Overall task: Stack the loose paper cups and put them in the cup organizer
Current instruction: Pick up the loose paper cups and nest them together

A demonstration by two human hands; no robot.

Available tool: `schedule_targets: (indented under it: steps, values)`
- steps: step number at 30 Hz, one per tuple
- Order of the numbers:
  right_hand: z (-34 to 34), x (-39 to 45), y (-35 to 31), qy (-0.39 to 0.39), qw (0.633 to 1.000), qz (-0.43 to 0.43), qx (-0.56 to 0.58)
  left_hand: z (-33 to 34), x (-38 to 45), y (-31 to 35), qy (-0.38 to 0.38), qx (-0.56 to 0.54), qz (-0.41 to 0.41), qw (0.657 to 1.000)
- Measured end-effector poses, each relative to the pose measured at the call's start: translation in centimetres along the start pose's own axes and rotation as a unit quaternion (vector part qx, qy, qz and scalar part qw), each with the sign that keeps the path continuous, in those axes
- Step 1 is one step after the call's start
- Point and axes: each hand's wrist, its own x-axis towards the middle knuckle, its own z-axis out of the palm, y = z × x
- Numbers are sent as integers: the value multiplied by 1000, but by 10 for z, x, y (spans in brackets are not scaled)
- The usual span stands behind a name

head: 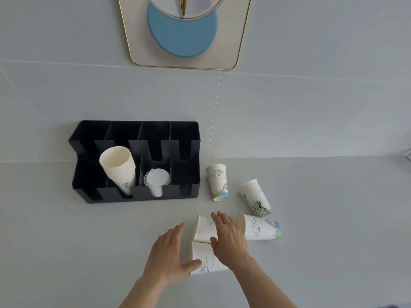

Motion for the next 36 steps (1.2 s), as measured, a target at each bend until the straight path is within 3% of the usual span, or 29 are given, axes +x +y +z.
schedule_targets:
  steps: [7, 16, 21, 27, 36]
  values:
    - [10, 25, 22, -68, 996, -63, 10, 20, 12, 20, -59, -1, -52, 997]
    - [17, 38, 32, -107, 992, -54, 39, 11, 1, 16, -30, -127, -93, 987]
    - [12, 42, 25, -26, 990, -20, 136, -22, -2, 2, 54, -161, -73, 983]
    - [-20, 37, -4, 102, 964, -17, 244, -40, 6, -13, 113, -61, -13, 992]
    - [-53, 8, -68, 143, 920, -48, 362, -34, 11, -29, 132, -86, 58, 986]
